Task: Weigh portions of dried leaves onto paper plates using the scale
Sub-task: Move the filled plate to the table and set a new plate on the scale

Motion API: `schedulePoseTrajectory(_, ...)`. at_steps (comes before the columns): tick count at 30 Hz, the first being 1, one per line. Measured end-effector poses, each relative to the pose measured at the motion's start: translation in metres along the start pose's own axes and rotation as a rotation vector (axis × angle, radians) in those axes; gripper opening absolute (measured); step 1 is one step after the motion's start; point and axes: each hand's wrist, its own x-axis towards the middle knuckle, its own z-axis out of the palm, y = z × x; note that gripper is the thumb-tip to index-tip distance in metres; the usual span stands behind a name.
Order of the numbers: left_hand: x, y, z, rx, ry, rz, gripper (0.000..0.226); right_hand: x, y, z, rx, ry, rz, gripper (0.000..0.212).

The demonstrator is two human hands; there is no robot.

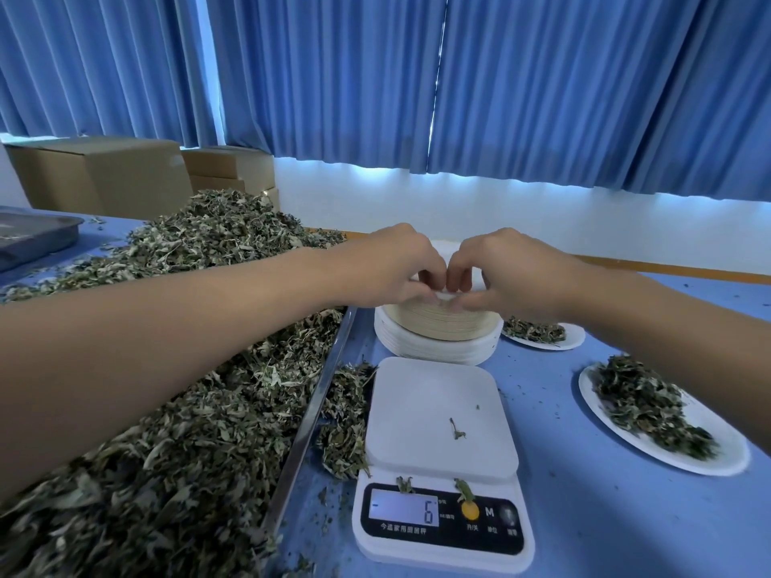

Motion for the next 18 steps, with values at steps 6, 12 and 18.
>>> schedulePoseTrajectory(6, -0.011, 0.006, -0.011, -0.058, -0.003, 0.003, 0.010, 0.001, 0.002, -0.014, 0.260, -0.062, 0.035, 0.014)
schedulePoseTrajectory(12, -0.015, 0.004, -0.007, -0.084, 0.014, -0.019, 0.009, 0.005, 0.011, -0.010, 0.384, -0.054, 0.006, 0.012)
schedulePoseTrajectory(18, -0.014, 0.005, -0.009, -0.076, -0.001, -0.015, 0.007, 0.005, 0.018, -0.007, 0.483, -0.061, -0.026, 0.008)
